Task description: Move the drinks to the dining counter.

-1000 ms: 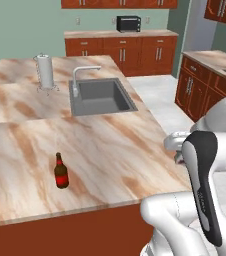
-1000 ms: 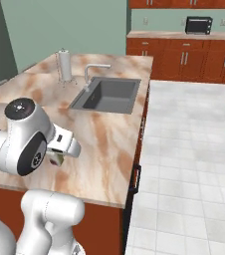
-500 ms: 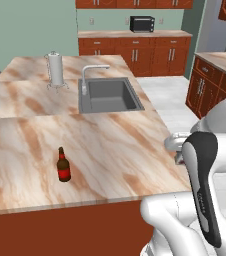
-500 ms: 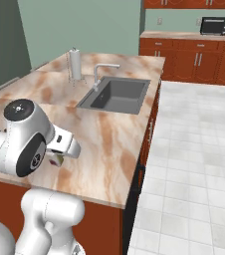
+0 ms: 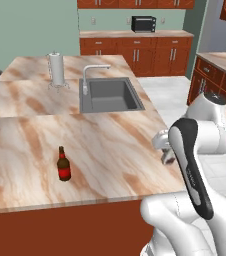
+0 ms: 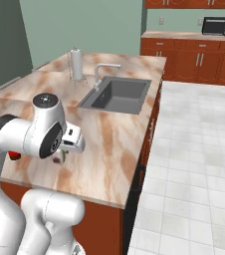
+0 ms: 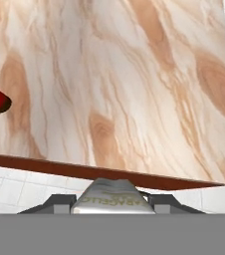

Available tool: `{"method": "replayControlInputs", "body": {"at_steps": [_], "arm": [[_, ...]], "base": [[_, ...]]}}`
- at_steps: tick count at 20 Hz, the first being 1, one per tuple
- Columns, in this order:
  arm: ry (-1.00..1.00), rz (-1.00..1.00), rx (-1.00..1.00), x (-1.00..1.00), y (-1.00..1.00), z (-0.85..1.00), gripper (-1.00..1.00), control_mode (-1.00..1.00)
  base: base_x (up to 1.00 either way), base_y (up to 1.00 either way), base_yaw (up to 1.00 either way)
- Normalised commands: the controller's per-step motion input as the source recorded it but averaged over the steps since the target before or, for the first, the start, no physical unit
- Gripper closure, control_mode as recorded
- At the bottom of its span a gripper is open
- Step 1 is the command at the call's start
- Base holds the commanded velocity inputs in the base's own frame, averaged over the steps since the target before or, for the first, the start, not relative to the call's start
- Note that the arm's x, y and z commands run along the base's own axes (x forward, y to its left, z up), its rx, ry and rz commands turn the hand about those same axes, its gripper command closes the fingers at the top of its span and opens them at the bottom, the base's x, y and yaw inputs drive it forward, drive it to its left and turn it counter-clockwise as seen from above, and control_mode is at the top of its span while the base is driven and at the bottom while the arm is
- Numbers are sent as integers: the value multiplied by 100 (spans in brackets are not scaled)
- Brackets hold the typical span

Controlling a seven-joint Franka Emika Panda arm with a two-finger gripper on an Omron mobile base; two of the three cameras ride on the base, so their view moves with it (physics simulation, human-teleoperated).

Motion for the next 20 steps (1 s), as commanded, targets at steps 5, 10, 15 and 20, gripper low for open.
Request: {"method": "replayControlInputs", "body": {"at_steps": [5, 10, 15, 20], "arm": [[1, 0, 0, 14, 8, -15, 100, -100], [-6, 0, -8, 22, 0, -30, 100, -100], [-6, 0, -6, 23, 0, -22, 100, -100], [0, 0, -1, 40, 0, -29, 100, -100]], "base": [[0, 0, 0], [0, 0, 0], [0, 0, 0], [0, 0, 0]]}}
